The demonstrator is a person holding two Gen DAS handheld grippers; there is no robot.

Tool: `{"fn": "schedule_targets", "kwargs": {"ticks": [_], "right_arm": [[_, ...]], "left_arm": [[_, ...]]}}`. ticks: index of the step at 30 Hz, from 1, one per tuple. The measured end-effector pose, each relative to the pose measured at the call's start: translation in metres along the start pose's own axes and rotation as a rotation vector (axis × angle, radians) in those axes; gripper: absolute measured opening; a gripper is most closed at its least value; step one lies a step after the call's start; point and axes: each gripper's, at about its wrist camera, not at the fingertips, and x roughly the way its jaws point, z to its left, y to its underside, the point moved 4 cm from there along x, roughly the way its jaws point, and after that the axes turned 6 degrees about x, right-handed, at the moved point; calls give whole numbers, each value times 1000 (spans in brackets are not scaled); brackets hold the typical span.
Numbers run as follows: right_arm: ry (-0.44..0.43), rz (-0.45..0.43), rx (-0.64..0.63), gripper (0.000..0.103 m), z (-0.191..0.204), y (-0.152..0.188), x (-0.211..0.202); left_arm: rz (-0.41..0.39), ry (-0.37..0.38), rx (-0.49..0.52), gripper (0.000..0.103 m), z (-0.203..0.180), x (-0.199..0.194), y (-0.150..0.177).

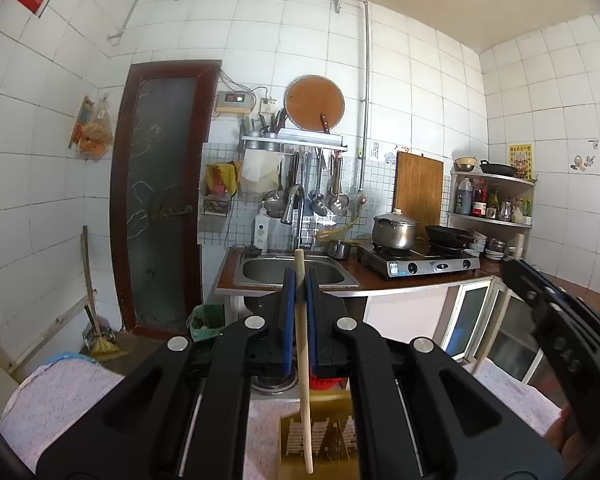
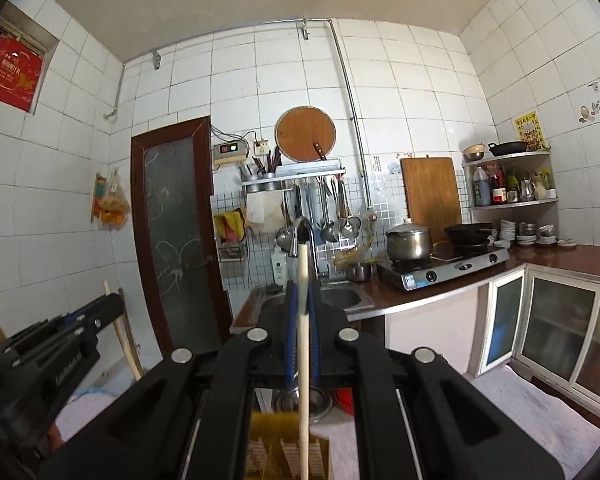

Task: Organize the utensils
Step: 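Lift the chopsticks with both tools and carry them above the yellow holder, then lower both chopsticks into the yellow holder and open both tools, then move both tools back down to the remaining chopsticks on the cloth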

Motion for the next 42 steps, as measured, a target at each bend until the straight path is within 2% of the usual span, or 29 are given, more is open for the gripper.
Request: {"fn": "schedule_targets", "kwargs": {"ticks": [4, 11, 12, 13, 14, 15, 17, 20, 22, 26, 30, 34, 37, 42], "right_arm": [[4, 34, -8, 6, 1, 20, 39], [34, 228, -48, 7, -15, 92, 83], [43, 250, -58, 8, -17, 96, 85], [50, 264, -68, 23, -18, 97, 86], [61, 278, -80, 56, -20, 98, 85], [68, 277, -79, 67, -23, 96, 80], [87, 261, -77, 69, -28, 88, 67], [125, 263, -84, 71, -38, 75, 42], [143, 274, -86, 76, -45, 72, 21], [175, 329, -127, 78, -54, 90, -18], [179, 460, -131, 78, -63, 141, -53], [188, 604, -100, 78, -75, 198, -77], [211, 679, -84, 78, -84, 229, -91], [235, 752, -67, 78, -93, 256, -103]], "left_arm": [[27, -10, 21, 4, -5, 33, 16], [173, -29, 22, 4, 4, 74, 74], [188, -34, 25, 8, 6, 75, 78], [202, -43, 30, 15, 10, 72, 80], [207, -50, 28, 38, 14, 67, 78], [203, -53, 23, 63, 17, 61, 77], [168, -72, 12, 79, 26, 39, 68], [155, -83, 23, 89, 35, 7, 60], [162, -85, 10, 96, 43, -15, 61], [224, -84, -30, 98, 58, -51, 87], [345, -71, -42, 98, 62, -68, 135], [480, -48, -57, 98, 58, -73, 192], [555, -44, -52, 98, 55, -72, 227], [664, -24, -68, 98, 50, -65, 272]]}}
